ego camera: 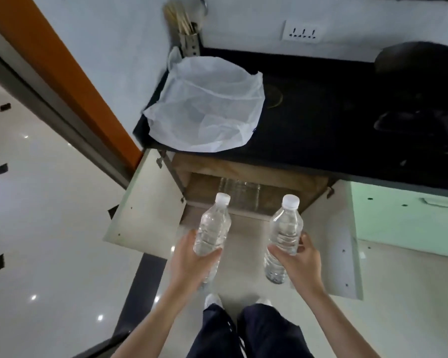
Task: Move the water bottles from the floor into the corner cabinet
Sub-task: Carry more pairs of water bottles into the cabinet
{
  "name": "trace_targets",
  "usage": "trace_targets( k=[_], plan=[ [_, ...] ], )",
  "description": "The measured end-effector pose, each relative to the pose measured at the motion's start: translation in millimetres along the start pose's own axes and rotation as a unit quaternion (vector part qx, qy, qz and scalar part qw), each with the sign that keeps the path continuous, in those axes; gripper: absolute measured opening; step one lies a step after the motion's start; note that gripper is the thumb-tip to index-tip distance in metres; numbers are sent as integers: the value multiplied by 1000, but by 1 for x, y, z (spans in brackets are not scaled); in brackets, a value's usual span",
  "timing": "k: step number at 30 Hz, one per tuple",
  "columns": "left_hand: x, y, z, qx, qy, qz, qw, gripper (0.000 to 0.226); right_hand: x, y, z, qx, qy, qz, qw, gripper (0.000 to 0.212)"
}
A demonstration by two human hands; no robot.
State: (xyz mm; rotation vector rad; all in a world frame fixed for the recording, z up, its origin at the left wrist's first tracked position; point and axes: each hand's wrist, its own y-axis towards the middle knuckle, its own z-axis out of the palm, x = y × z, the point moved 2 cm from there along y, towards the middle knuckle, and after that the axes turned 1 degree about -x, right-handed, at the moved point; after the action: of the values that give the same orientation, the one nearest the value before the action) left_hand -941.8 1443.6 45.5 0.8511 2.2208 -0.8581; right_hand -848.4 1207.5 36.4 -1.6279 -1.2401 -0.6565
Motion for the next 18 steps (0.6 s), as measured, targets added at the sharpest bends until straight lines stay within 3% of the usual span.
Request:
trace_targets(
  k=[11, 18],
  plan=[
    [51, 123, 100, 77, 10, -47, 996, 33, -89, 109, 72, 2, -40, 67, 997, 37],
    [146, 254, 180, 86, 43, -46, 994, 28, -199, 220, 163, 11, -38, 91, 995, 35]
  ],
)
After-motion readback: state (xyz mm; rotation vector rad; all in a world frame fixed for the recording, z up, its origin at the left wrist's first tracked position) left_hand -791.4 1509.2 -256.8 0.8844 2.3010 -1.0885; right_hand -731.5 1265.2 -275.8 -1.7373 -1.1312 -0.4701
